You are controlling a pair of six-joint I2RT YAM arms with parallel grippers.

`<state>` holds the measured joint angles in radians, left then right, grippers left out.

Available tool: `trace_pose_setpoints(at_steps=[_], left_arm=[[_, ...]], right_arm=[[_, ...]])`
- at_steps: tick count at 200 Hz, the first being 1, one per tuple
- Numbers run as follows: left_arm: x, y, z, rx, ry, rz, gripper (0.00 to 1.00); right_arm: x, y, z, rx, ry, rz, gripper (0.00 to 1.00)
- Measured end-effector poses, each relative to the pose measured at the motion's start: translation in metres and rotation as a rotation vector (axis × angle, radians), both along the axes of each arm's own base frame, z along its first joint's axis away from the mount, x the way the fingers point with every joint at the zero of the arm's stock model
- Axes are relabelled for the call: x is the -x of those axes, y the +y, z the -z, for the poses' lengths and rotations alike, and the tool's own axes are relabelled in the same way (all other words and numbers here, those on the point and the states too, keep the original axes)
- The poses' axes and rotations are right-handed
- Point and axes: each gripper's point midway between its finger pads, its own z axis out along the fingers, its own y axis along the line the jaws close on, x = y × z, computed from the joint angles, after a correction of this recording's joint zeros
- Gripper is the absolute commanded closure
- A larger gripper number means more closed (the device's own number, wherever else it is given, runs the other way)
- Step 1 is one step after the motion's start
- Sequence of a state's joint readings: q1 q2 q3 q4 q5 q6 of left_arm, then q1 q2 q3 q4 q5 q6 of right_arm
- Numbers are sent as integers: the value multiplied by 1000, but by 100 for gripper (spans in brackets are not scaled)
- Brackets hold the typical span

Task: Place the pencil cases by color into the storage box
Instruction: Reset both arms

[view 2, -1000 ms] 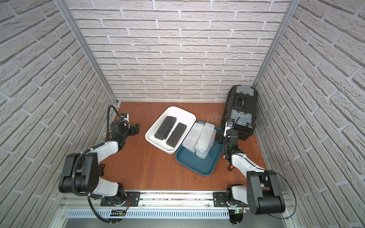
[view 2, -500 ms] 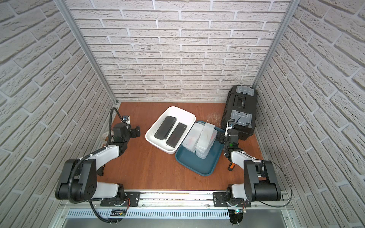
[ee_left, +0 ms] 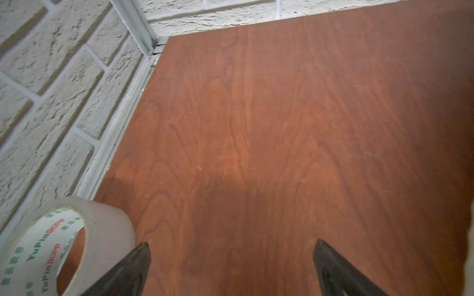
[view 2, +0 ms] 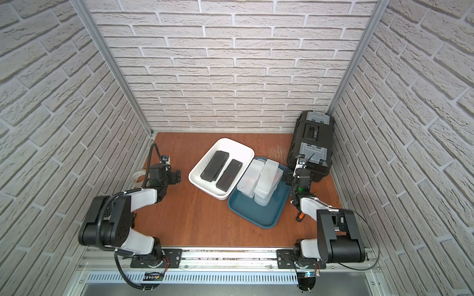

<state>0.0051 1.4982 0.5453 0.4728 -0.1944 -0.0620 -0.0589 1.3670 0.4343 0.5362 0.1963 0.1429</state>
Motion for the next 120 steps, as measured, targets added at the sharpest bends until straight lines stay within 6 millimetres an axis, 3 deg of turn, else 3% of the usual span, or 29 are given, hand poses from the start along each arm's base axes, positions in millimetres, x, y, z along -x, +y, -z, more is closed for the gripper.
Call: trace_pose_setpoints(at_steps=[28, 90, 120], left_arm=[[-4, 15, -3, 32, -49, -41, 2], [-8, 12, -4, 73, -86, -22, 2], [1, 11, 2, 69, -100, -24, 2]], right_arm=[[5, -3, 4, 11, -4, 19, 1], [-4, 4, -4, 60, -32, 10, 1], [-5, 8, -8, 89, -50, 7, 1]])
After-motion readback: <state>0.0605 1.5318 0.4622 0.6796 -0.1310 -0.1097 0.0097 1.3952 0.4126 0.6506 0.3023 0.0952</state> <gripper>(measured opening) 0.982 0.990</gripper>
